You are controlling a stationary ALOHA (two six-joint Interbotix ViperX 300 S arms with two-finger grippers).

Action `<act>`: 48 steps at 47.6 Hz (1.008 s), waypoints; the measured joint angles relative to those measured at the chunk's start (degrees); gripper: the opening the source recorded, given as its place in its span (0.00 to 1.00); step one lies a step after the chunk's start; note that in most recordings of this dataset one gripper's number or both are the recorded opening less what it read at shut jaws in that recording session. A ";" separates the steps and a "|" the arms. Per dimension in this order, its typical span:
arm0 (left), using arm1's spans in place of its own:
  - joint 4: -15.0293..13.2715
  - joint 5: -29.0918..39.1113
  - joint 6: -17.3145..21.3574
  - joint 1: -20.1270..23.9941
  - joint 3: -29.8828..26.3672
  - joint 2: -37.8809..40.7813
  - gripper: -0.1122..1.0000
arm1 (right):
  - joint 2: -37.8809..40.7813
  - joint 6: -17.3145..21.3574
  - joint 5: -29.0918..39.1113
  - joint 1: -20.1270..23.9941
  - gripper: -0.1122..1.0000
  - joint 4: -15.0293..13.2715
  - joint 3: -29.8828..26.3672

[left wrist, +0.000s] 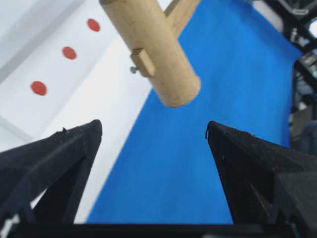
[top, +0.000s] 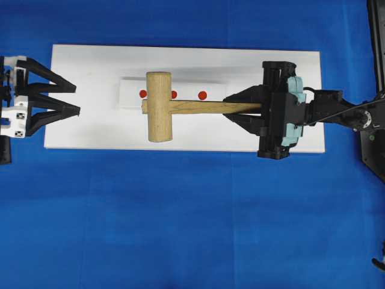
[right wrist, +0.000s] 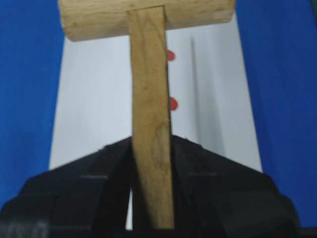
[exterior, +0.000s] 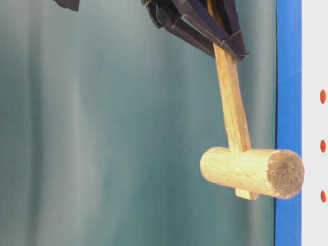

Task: Hit the mark with a hammer.
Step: 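Release the left gripper and carry the mallet below the board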

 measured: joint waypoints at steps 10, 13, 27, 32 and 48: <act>0.53 2.29 15.64 0.35 0.44 0.00 0.85 | 0.00 2.55 0.53 0.09 0.18 1.32 0.00; 0.62 2.37 20.57 0.44 0.44 0.00 0.85 | 0.09 3.60 0.70 0.44 0.18 2.20 0.00; 0.53 2.37 31.11 3.16 0.44 -0.26 0.85 | 2.20 8.44 0.09 6.94 0.18 4.75 -2.02; 0.53 2.29 31.46 3.78 0.53 -0.35 0.85 | 4.66 10.81 -1.58 10.72 0.18 6.15 -3.52; 0.53 2.29 31.55 3.87 0.88 -0.44 0.85 | 12.57 15.64 -7.03 19.51 0.18 10.11 -8.35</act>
